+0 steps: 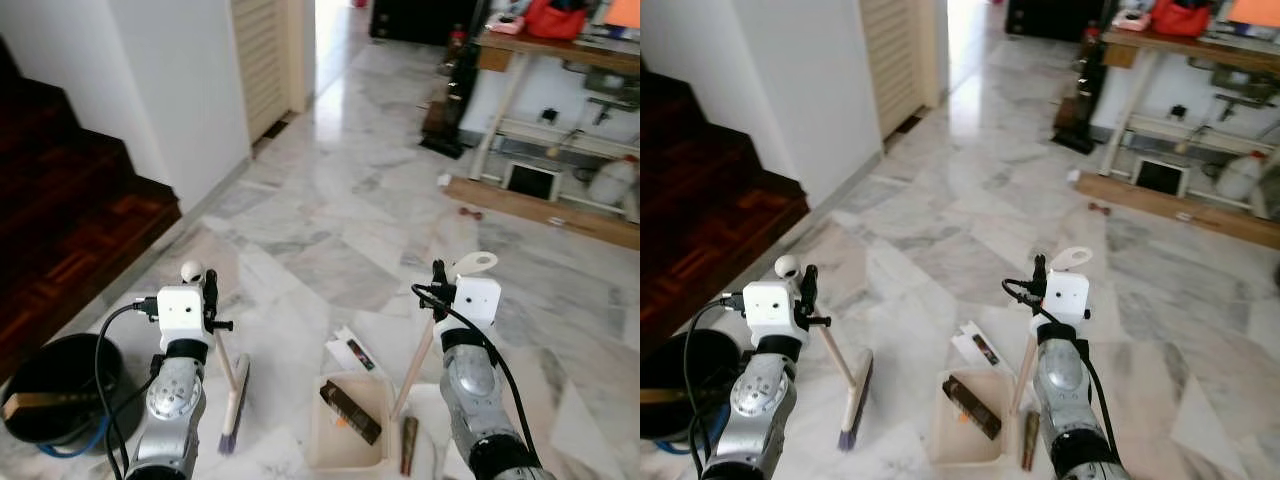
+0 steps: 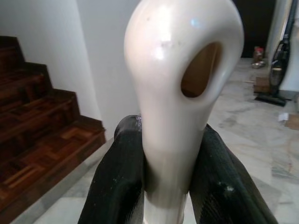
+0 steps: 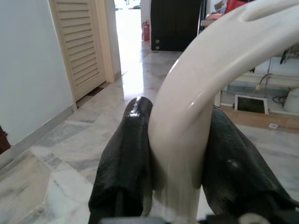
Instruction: Sweep floor
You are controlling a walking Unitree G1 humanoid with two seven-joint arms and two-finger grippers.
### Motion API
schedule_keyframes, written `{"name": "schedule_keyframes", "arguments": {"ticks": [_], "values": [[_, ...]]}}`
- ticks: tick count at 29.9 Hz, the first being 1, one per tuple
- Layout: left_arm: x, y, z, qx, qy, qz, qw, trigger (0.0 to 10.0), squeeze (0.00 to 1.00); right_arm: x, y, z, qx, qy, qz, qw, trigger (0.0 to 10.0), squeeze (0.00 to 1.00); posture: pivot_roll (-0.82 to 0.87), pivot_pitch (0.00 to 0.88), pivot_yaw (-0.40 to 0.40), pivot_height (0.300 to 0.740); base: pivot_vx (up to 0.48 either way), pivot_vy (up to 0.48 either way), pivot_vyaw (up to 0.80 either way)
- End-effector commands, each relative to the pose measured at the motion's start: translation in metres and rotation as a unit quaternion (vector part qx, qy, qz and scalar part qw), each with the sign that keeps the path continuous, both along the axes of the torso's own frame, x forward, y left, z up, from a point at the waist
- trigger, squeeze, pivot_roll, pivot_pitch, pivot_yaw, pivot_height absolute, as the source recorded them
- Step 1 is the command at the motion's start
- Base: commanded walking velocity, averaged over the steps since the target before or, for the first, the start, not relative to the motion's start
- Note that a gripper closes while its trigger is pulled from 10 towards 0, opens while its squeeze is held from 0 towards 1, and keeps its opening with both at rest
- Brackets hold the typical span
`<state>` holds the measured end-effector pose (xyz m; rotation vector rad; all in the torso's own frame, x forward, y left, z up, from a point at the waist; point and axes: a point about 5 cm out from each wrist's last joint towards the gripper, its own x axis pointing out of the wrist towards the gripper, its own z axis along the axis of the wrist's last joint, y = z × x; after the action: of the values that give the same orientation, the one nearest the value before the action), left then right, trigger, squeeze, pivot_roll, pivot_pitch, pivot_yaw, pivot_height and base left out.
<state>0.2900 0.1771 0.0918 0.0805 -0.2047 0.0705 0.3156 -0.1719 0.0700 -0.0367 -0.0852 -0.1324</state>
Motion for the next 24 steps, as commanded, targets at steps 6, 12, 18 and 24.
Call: {"name": "schedule_keyframes", "arguments": {"ticks": [6,12,18,24], "values": [[0.0019,-0.0035,0.0077,0.005,-0.014,-0.007,1.0,10.0,0.0,0.0078,0.0003,0.0153,-0.004,-0.026,0.004,1.0,10.0,0.0,0.06,0.0,-0.022,0.74,0.0,0.0,0.8],[0.0007,-0.0047,0.0067,0.003,-0.012,-0.008,1.0,10.0,0.0,0.0084,0.0006,0.016,-0.004,-0.026,0.006,1.0,10.0,0.0,0.06,0.0,-0.025,0.74,0.0,0.0,0.8],[0.0004,-0.005,0.0065,0.002,-0.01,-0.009,1.0,10.0,0.0,0.0087,0.0016,0.0157,-0.003,-0.024,0.008,1.0,10.0,0.0,0.06,0.0,-0.025,0.74,0.0,0.0,0.8],[0.0,-0.0062,0.0055,0.0,-0.008,-0.01,1.0,10.0,0.0,0.0088,0.0026,0.0149,-0.002,-0.02,0.011,1.0,10.0,0.0,0.06,0.0,-0.025,0.74,0.0,0.0,0.8]]}}
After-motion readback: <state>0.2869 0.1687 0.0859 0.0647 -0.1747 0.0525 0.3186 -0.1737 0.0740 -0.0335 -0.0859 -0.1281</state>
